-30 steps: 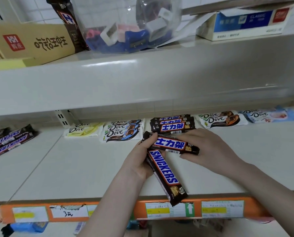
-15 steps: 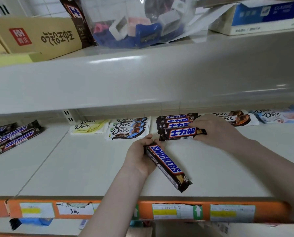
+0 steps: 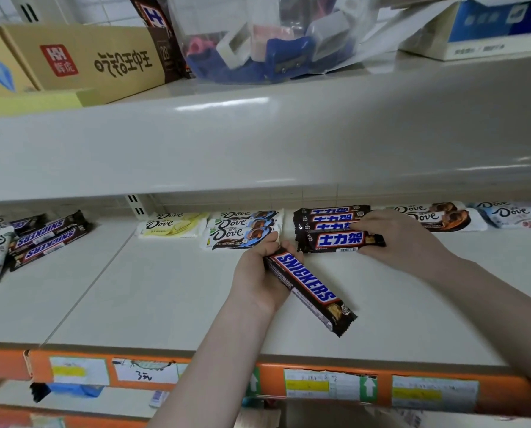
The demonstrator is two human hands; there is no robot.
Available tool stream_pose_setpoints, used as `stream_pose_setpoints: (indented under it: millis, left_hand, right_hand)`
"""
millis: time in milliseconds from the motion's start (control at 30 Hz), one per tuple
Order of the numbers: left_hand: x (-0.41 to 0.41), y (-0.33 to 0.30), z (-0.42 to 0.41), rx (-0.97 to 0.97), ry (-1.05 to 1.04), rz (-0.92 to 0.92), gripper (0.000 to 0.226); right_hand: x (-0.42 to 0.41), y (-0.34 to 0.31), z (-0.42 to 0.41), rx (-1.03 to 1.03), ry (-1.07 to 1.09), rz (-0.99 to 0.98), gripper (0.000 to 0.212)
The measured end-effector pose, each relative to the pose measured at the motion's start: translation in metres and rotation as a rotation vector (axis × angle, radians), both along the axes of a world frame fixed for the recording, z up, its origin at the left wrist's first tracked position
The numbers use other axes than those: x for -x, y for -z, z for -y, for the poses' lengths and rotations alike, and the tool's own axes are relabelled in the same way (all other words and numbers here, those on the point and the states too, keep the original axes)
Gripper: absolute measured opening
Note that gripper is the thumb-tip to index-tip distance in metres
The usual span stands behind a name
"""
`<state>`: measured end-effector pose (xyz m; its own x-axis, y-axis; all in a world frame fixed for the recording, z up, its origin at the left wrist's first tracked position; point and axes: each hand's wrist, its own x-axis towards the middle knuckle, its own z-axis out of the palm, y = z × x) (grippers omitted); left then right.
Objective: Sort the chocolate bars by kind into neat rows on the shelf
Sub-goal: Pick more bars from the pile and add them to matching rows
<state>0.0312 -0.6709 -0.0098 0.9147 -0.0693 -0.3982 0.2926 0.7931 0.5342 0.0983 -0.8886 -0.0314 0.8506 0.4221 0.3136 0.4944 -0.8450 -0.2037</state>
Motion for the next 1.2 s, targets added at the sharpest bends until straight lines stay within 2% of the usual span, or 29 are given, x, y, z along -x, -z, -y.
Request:
stream_pose_setpoints:
  millis: [167, 233, 300, 367, 433, 533, 567, 633, 700, 767, 833, 900, 1000, 1133, 1200]
  left_hand:
    - [-0.002, -0.004, 0.005, 0.068, -0.097, 0.047, 0.022]
    - [-0.002, -0.005, 0.007, 0.078, -0.117, 0.061, 0.022]
    - [-0.004, -0.005, 0.009, 0.059, -0.137, 0.064, 0.019]
    - [-0.005, -0.006, 0.012, 0.027, -0.155, 0.048, 0.011]
    - [-0.005, -0.007, 0.016, 0.002, -0.168, 0.012, 0.007]
    - [-0.006, -0.01, 0.02, -0.025, -0.169, -0.049, 0.019]
    - [-0.006, -0.012, 0.021, -0.026, -0.154, -0.052, 0.019]
    - [-0.005, -0.016, 0.021, -0.019, -0.097, -0.03, 0.021]
    - [-0.003, -0.018, 0.02, -0.055, -0.014, 0.0, 0.019]
    - [0.0, -0.018, 0.018, -0.185, 0.093, 0.071, 0.01]
    - [0.001, -0.016, 0.015, -0.319, 0.174, 0.139, 0.009]
    - [0.002, -0.013, 0.014, -0.407, 0.195, 0.155, 0.011]
    - [0.005, -0.009, 0.014, -0.432, 0.192, 0.129, 0.01]
    - [0.005, -0.004, 0.017, -0.412, 0.197, 0.107, 0.009]
    - [0.006, -0.002, 0.017, -0.41, 0.204, 0.101, 0.01]
  right_hand:
    - [0.013, -0.006, 0.002, -0.14, 0.039, 0.066, 0.032]
    - [0.031, -0.016, -0.001, -0.305, 0.031, -0.029, 0.028]
    - [0.054, -0.024, -0.008, -0.467, -0.029, -0.205, 0.03]
    - [0.074, -0.025, -0.015, -0.439, -0.144, -0.288, 0.041]
    - [0.086, -0.019, -0.02, -0.359, -0.225, -0.277, 0.051]
    - [0.088, -0.012, -0.02, -0.373, -0.245, -0.233, 0.051]
    - [0.088, -0.012, -0.02, -0.408, -0.243, -0.213, 0.045]
    - [0.089, -0.013, -0.017, -0.555, -0.205, -0.236, 0.026]
    - [0.088, -0.018, -0.012, -0.776, -0.139, -0.331, 0.025]
    - [0.084, -0.019, -0.007, -0.969, -0.061, -0.431, 0.022]
    - [0.081, -0.021, -0.002, -1.049, 0.006, -0.449, 0.02]
    - [0.079, -0.019, 0.001, -1.055, 0.042, -0.432, 0.018]
    - [0.078, -0.015, 0.003, -0.977, 0.069, -0.374, 0.017]
    - [0.078, -0.011, 0.008, -0.458, -0.029, -0.136, 0.04]
    - [0.075, -0.006, 0.011, -0.302, -0.074, -0.043, 0.046]
